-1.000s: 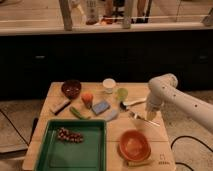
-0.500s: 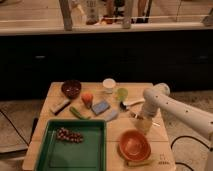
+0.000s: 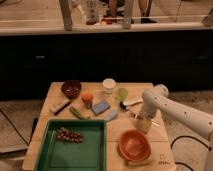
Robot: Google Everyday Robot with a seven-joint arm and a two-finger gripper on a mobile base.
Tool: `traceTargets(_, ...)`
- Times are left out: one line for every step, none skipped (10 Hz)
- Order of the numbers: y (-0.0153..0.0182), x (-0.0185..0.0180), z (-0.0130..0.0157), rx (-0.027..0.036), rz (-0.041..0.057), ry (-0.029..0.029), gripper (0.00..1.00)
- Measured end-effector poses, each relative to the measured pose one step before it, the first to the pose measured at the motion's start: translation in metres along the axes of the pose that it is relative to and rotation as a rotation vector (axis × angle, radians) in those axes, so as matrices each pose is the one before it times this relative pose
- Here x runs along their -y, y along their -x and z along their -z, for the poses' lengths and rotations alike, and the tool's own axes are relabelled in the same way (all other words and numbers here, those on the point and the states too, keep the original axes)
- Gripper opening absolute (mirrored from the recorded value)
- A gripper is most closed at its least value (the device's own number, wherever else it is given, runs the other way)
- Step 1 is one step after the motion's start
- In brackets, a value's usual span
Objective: Place fork in tray
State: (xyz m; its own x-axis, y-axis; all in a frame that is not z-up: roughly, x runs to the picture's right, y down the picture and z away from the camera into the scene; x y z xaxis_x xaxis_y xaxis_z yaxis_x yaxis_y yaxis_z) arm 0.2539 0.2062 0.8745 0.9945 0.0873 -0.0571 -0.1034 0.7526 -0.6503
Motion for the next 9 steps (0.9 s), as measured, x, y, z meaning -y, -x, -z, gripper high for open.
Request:
traceTargets(0.00001, -0.00015, 0.00299, 0.00091, -0.00091, 0.00088, 0.22)
traceTargets(0.00022, 0.00052, 0.00231, -0.00009, 0.00003, -0.00024, 0.15)
traceTargets(-0.00055, -0.00175, 0.00145, -0.00188, 0.00193, 0.00404, 0.04)
traceTargets(-0.00038, -0.00146, 0.0017, -0.00118, -0.00048, 0.00465, 0.0)
traceTargets(-0.00059, -0.00191, -0.00104, 0.00052, -0.00092, 0.0043, 0.0)
traceTargets(-0.00029, -0.00017, -0.0003, -0.00052, 0.00039, -0.00038, 0.0)
traceTargets(-0.00081, -0.00018, 0.00012, -0.0018, -0.00046, 0.00075, 0.0)
traceTargets(-0.00014, 0.00027, 0.0001, -0.00027, 0.00001, -0.00076, 0.0)
traceTargets(-0.00051, 0.00205, -0.00098, 0.00141, 0.0039, -0.00505, 0.0)
